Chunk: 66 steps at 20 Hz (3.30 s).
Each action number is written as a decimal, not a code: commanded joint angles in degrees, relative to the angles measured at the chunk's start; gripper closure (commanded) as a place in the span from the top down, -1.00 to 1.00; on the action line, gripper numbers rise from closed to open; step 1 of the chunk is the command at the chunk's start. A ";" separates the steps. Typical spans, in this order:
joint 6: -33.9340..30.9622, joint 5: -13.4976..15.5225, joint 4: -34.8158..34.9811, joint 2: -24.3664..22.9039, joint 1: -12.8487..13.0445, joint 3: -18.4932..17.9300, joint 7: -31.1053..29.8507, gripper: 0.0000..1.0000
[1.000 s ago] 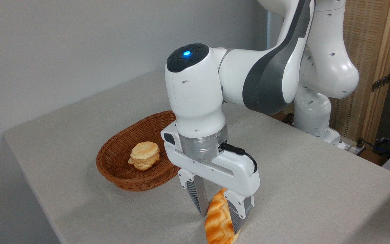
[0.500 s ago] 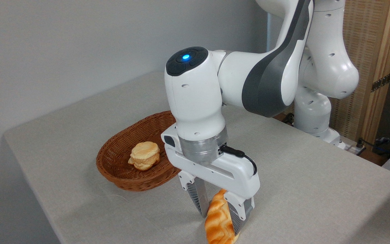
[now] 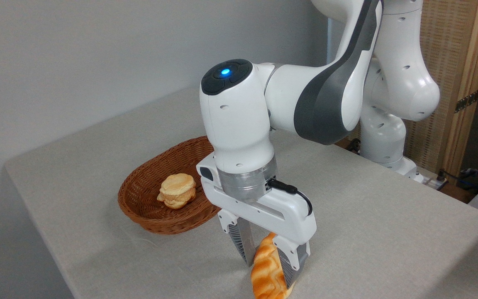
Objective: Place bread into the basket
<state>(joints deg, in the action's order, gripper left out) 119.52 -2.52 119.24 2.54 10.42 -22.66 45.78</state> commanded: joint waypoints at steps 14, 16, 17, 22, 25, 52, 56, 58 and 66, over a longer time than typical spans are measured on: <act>1.24 -0.20 -0.75 -1.49 0.48 0.68 2.03 -0.49; 1.16 -0.20 -1.37 -2.45 0.48 2.26 2.29 -0.44; 1.16 -0.20 -1.46 -3.07 0.48 2.35 2.29 -0.42; 1.07 0.06 -3.48 -4.13 0.56 6.21 1.94 -0.40; 0.98 2.07 -4.88 -5.00 0.56 8.68 1.76 -0.40; -6.40 5.95 -6.65 -5.44 0.56 31.44 -13.97 1.00; -6.67 5.95 -6.65 -5.53 0.56 31.89 -14.14 1.00; -6.67 5.95 -6.65 -5.62 0.56 32.41 -14.23 1.00; -6.75 5.95 -6.65 -5.62 0.56 32.41 -14.32 1.00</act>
<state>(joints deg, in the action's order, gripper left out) 113.81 2.90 112.84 -2.58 11.31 9.46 32.49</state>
